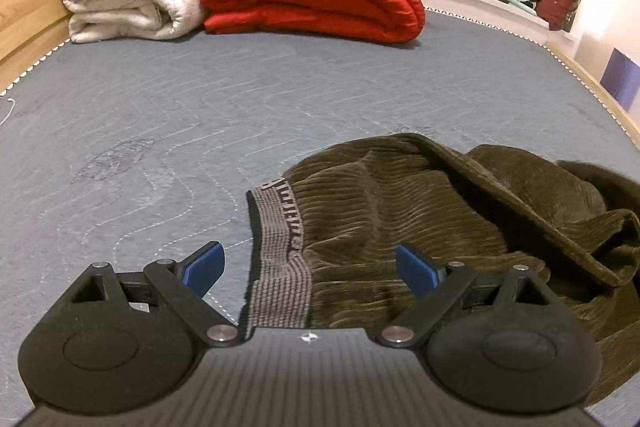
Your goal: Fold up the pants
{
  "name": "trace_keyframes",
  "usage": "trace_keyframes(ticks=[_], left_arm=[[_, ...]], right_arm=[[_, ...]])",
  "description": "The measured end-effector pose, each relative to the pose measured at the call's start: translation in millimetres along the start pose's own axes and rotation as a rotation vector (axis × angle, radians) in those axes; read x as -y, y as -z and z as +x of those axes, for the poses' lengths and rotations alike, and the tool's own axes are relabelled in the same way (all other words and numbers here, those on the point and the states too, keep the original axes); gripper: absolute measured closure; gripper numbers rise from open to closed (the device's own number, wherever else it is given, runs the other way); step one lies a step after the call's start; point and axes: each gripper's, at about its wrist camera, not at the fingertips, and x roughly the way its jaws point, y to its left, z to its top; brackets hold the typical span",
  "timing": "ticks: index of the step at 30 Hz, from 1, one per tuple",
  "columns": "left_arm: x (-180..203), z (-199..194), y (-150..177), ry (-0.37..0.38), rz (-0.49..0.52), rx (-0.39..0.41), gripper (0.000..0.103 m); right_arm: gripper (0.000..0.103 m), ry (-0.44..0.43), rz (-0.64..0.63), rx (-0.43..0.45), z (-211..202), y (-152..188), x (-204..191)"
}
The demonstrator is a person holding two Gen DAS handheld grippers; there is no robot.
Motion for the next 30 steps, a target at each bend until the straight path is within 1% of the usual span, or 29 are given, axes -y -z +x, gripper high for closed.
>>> trace_keyframes(ticks=[1,2,3,4,5,6,7,10,11,12,13,14,15,16,17,23,25,27,29,30], left_arm=[[1.4,1.3,-0.1,0.002,-0.002,-0.002,0.008],[3.2,2.3,-0.6,0.005,-0.002,-0.005,0.008],[4.8,3.9,-1.5,0.008,0.000,-0.008,0.008],[6.6,5.2,-1.8,0.010,0.004,-0.010,0.008],[8.7,6.7,-1.9,0.009,0.009,-0.012,0.008],[10.1,8.5,-2.2,0.008,0.012,-0.015,0.008],[11.7,10.3,-2.0,0.006,0.014,-0.019,0.008],[16.7,16.9,-0.8,0.004,0.017,-0.038,0.008],[18.6,18.5,-0.5,0.003,0.017,-0.043,0.008],[20.7,19.9,0.0,0.003,0.018,-0.047,0.008],[22.3,20.7,0.9,0.003,0.020,-0.049,0.008],[24.0,21.7,1.4,0.002,0.024,-0.051,0.008],[25.9,22.6,1.9,0.000,0.028,-0.053,0.008],[27.9,22.8,2.7,-0.003,0.029,-0.054,0.008],[28.7,23.5,3.2,-0.004,0.029,-0.057,0.008],[28.5,26.6,7.3,-0.019,0.047,-0.066,0.007],[28.4,28.1,8.4,-0.025,0.053,-0.068,0.007],[28.4,29.5,8.6,-0.029,0.053,-0.070,0.006],[28.9,29.9,7.5,-0.029,0.051,-0.070,0.006],[29.6,29.5,7.2,-0.027,0.051,-0.069,0.006]], right_arm=[[0.094,0.016,0.015,0.060,-14.2,-3.0,3.0],[0.094,0.047,0.033,0.133,-31.6,-5.5,6.8],[0.094,0.087,0.042,0.188,-45.5,-7.1,9.8],[0.094,0.140,0.041,0.229,-58.5,-7.8,12.4],[0.094,0.212,0.035,0.250,-68.9,-7.8,14.6],[0.094,0.287,0.036,0.249,-75.7,-6.9,18.4],[0.094,0.333,0.057,0.228,-79.0,-5.6,25.4],[0.094,0.382,0.197,0.113,-75.5,-1.8,59.1],[0.093,0.396,0.233,0.090,-73.7,-0.7,69.4],[0.090,0.405,0.252,0.078,-73.1,-1.0,77.3],[0.090,0.410,0.264,0.074,-73.0,-2.0,83.2],[0.085,0.405,0.268,0.069,-72.2,-3.5,86.4],[0.060,0.391,0.266,0.055,-70.1,-6.2,90.4],[0.043,0.376,0.269,0.044,-66.8,-8.3,94.6],[0.019,0.369,0.287,0.045,-63.7,-9.6,99.4],[0.020,0.306,0.523,0.022,-43.4,-12.8,154.8],[0.020,0.251,0.561,0.002,-34.6,-12.5,168.7],[0.020,0.181,0.584,-0.036,-23.0,-12.2,178.0],[0.020,0.147,0.604,-0.054,-16.1,-10.2,182.5],[0.023,0.139,0.608,-0.059,-14.3,-9.8,183.6]])
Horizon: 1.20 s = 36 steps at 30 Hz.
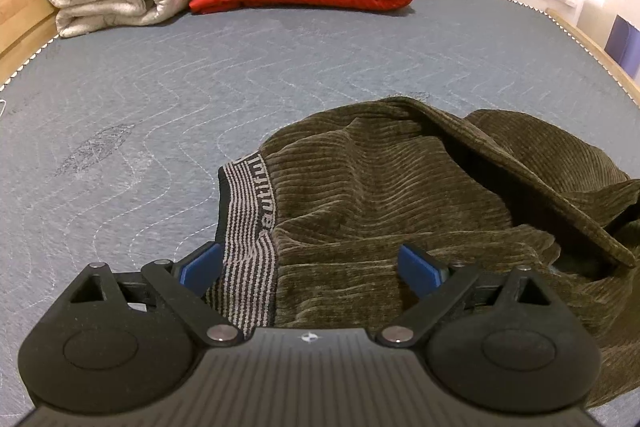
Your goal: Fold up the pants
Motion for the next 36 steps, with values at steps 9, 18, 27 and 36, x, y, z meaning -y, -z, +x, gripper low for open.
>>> trace_keyframes(ticks=[9,18,27,36], left_arm=[[1.5,-2.9,0.2,0.015,0.002,0.003,0.006],[6.4,-12.8,-1.2,0.052,0.008,0.020,0.006],[2.2,-21.4,0.3,0.077,0.003,0.023,0.006],[7.9,-21.7,3.5,0.077,0.022,0.017,0.006]], right_arm=[[0.094,-0.088,-0.064,0.124,-25.0,-6.1,-16.9],[0.095,0.026,-0.192,0.645,-141.8,10.6,-38.4],[0.055,0.484,0.281,0.314,-101.4,-10.3,74.3],[0.083,0.510,0.265,0.339,-103.6,-18.6,97.3]])
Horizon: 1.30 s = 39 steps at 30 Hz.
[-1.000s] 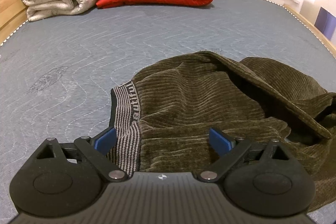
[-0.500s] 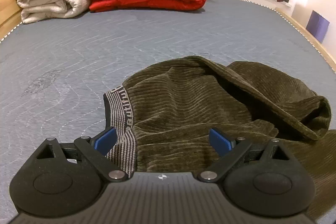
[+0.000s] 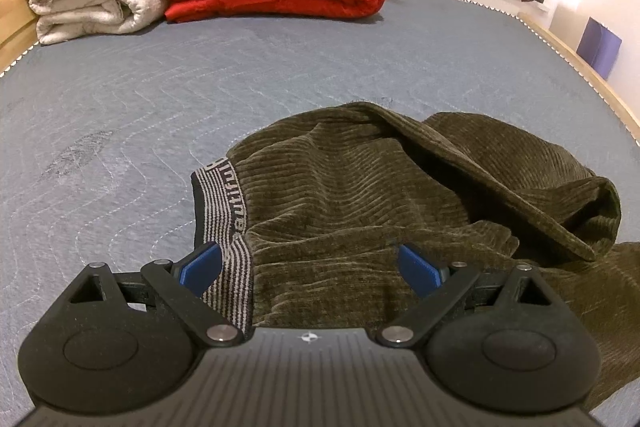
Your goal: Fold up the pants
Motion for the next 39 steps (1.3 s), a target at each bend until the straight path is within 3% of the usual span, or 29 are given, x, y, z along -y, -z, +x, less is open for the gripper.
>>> trace_keyframes(ticks=[3,5,6,8,11,14,17,21,25,26,28,29,32,33,35,38,39], left_arm=[[1.3,3.0,-1.0,-0.004,0.001,-0.003,0.006],[2.7,5.6,-1.2,-0.009,0.005,-0.007,0.006],[3.7,7.4,-1.6,-0.011,0.007,-0.009,0.006],[5.5,11.2,-1.9,-0.013,0.010,-0.014,0.006],[8.5,16.4,-1.6,-0.019,0.017,-0.024,0.006],[9.7,19.6,-1.7,-0.020,0.022,-0.029,0.006],[8.3,20.8,-1.9,-0.025,0.024,-0.028,0.006],[3.9,23.8,-3.0,-0.035,0.016,-0.030,0.006],[0.4,28.4,-3.0,-0.044,0.016,-0.037,0.006],[-0.9,29.7,-3.5,-0.046,0.013,-0.039,0.006],[-3.9,31.8,-5.1,-0.050,0.005,-0.041,0.006],[-4.9,32.4,-5.6,-0.051,-0.001,-0.041,0.006],[-7.5,33.7,-6.7,-0.054,-0.011,-0.041,0.006],[-7.9,34.3,-6.9,-0.054,-0.010,-0.041,0.006],[-7.7,34.7,-6.6,-0.054,-0.008,-0.043,0.006],[-7.1,34.2,-5.6,-0.048,-0.006,-0.045,0.006],[-6.5,33.9,-4.9,-0.045,-0.003,-0.046,0.006]], right_arm=[[0.080,0.088,-0.001,0.180,-31.7,-2.2,-2.1],[0.078,0.008,-0.032,0.296,-56.9,-4.2,-13.2],[0.073,-0.074,-0.065,0.331,-65.6,-4.6,-21.6],[0.063,-0.238,-0.190,0.308,-65.5,-1.9,-45.9],[0.063,-0.381,-0.412,0.101,-31.5,20.0,-89.4],[0.064,-0.339,-0.503,-0.041,9.3,42.5,-113.2],[0.061,-0.241,-0.513,-0.092,41.9,48.9,-121.9],[0.059,-0.157,-0.483,-0.099,72.5,46.9,-129.1],[0.056,-0.061,-0.581,-0.033,79.0,62.6,-152.2],[0.058,-0.024,-0.625,-0.014,80.4,69.8,-159.2],[0.077,0.045,-0.675,0.035,80.4,77.2,-160.3],[0.089,0.057,-0.665,0.053,80.1,75.7,-157.2],[0.101,0.029,-0.581,0.083,81.5,68.5,-152.0],[0.101,0.003,-0.563,0.102,77.6,67.2,-151.9],[0.101,-0.130,-0.525,0.160,67.0,63.9,-151.4],[0.101,-0.364,-0.554,0.271,49.1,63.4,-154.6],[0.101,-0.396,-0.573,0.273,51.6,62.8,-156.0]])
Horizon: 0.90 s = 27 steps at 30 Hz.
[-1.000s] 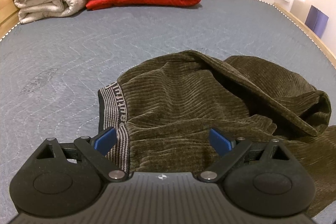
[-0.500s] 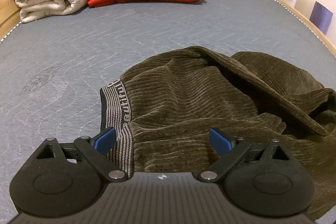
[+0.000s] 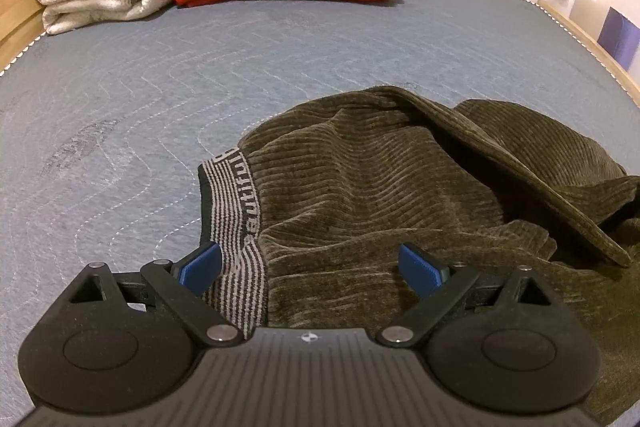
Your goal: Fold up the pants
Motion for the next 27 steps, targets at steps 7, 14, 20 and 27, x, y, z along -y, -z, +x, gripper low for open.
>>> trace_keyframes(ticks=[7,14,20,27], left_arm=[[-8.4,-6.8,3.6,0.003,-0.018,0.010,0.006],[-50.6,-21.3,7.2,0.055,-0.136,-0.016,0.006],[-88.7,-22.7,31.7,0.116,-0.152,-0.122,0.006],[-96.7,3.0,67.1,0.226,-0.109,-0.223,0.006]], right_arm=[[0.091,0.282,0.012,-0.148,12.5,6.4,17.9],[0.074,0.167,-0.007,-0.102,-27.5,-1.2,-0.4],[0.059,-0.077,-0.113,-0.047,-79.6,-10.5,-52.4],[0.054,-0.203,-0.153,-0.063,-131.7,-17.3,-89.6]])
